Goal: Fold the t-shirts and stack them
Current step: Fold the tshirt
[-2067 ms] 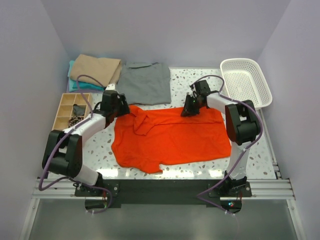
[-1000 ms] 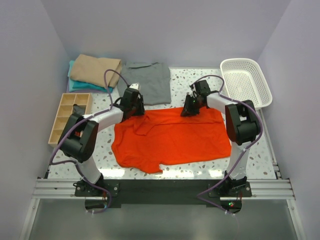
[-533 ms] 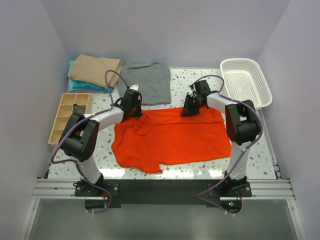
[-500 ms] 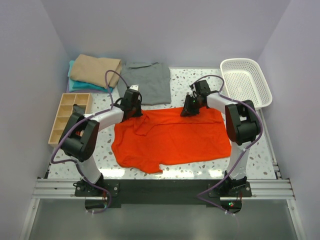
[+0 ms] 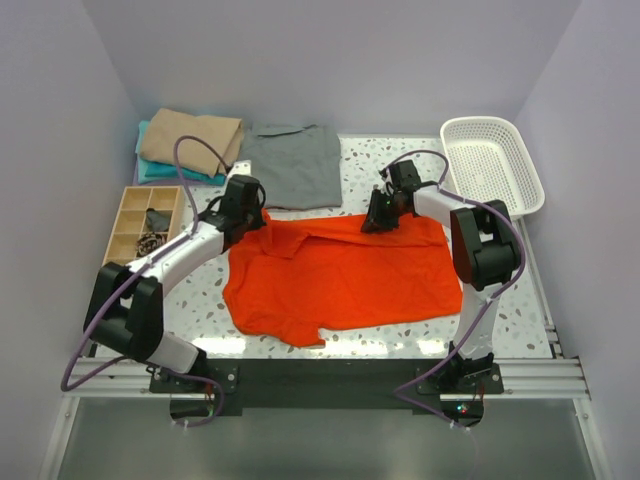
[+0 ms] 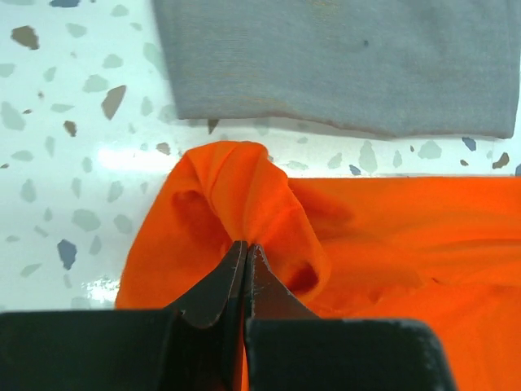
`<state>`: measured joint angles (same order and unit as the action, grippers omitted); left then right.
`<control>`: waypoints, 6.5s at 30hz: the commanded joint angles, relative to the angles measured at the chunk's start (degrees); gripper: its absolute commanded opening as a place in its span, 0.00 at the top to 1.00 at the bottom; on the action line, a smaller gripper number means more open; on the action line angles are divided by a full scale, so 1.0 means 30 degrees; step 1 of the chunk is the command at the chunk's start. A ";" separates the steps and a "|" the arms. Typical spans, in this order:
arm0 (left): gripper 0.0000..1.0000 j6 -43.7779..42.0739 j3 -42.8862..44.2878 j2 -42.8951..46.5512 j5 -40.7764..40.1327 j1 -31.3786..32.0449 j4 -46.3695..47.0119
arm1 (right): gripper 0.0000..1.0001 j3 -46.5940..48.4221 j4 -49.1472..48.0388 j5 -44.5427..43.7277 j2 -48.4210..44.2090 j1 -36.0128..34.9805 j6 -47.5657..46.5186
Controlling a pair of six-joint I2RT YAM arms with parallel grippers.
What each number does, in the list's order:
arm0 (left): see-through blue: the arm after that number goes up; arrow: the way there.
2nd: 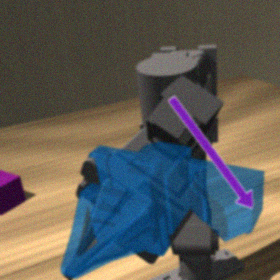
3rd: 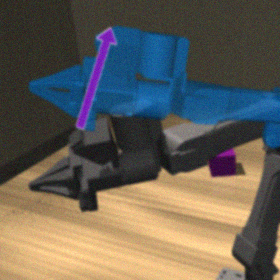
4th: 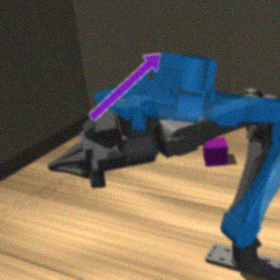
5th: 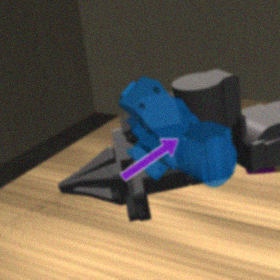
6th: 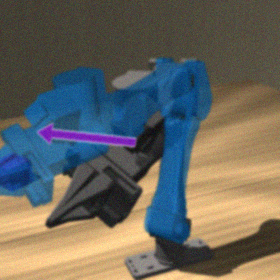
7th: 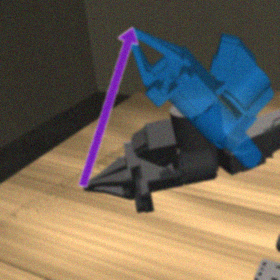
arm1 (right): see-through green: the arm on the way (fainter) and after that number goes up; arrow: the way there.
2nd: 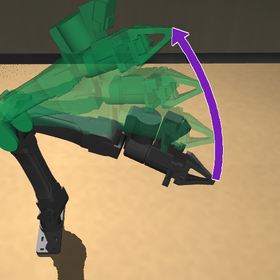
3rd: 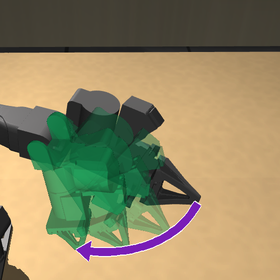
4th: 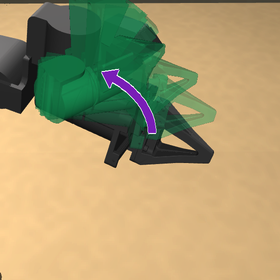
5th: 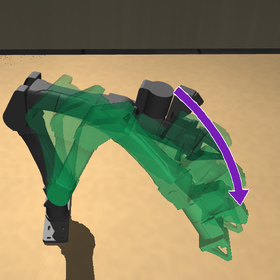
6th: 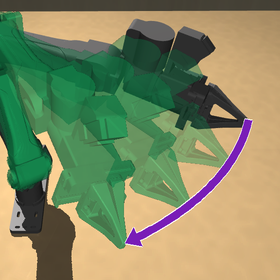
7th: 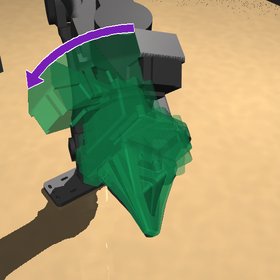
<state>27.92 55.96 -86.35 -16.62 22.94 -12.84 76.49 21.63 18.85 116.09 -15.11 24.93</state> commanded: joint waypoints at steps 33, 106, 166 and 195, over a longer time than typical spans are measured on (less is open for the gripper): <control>0.34 0.0711 0.1789 -0.1329 -0.0202 0.0379 -0.0818 | 0.71 -0.0857 0.2078 -0.3501 0.1615 0.0233 -0.1219; 0.27 0.1383 -0.0166 0.0295 -0.5180 -0.1115 -0.1341 | 0.73 -0.0886 0.1844 -0.6776 -0.0427 -0.0704 -0.1625; 0.28 0.2558 -0.5501 0.1097 -0.2897 0.2578 0.3899 | 0.67 0.1340 -0.3782 -0.2827 0.1088 -0.8907 0.0393; 0.27 0.2206 -0.4476 0.0599 -0.3541 0.2520 0.3226 | 0.95 0.1604 0.1811 -0.2653 -0.2721 -0.9405 -0.2567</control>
<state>35.75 40.03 -83.92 -25.43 30.76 -4.01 79.85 21.19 8.78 109.14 -42.87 18.41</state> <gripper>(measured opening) 0.725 0.058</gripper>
